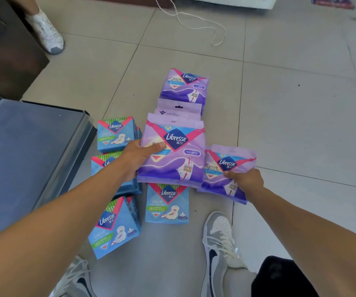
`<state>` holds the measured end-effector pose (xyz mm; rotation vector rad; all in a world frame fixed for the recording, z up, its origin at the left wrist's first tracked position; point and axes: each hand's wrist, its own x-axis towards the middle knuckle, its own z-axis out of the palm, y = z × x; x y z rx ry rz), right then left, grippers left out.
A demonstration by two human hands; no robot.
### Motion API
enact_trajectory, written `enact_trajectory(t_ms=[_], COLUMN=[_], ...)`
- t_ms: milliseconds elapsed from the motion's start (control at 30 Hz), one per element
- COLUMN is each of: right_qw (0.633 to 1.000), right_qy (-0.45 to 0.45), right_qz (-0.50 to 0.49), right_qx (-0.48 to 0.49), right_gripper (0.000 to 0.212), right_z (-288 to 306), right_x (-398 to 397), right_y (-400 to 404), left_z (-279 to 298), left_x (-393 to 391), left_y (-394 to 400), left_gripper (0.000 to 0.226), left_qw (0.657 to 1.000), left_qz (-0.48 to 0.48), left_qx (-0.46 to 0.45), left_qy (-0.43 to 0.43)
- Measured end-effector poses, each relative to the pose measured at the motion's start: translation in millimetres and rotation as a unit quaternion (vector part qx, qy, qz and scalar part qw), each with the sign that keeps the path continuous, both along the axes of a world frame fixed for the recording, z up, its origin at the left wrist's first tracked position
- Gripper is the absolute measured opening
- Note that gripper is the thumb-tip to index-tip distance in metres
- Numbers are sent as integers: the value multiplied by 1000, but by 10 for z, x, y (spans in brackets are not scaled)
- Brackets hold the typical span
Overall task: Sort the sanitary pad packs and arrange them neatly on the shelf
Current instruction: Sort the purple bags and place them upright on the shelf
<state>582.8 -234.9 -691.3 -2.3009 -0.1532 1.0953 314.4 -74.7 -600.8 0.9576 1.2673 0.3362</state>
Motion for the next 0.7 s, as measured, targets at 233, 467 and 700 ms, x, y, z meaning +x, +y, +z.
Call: enact_trajectory(t_ms=[233, 467, 700], right_qw=[968, 933, 888], right_qy=[132, 240, 278], right_qz=[-81, -8, 108], right_qx=[198, 269, 350], right_gripper=[34, 32, 33], right_z=[730, 1635, 2351], right_x=[58, 127, -664], right_y=[-174, -358, -48], left_z=[179, 650, 1191], left_x=[-96, -173, -205], left_y=[-95, -187, -452], left_gripper=[35, 34, 37], left_qw=[999, 996, 989], left_qz=[23, 32, 25], left_qx=[26, 77, 132], left_qy=[3, -22, -59])
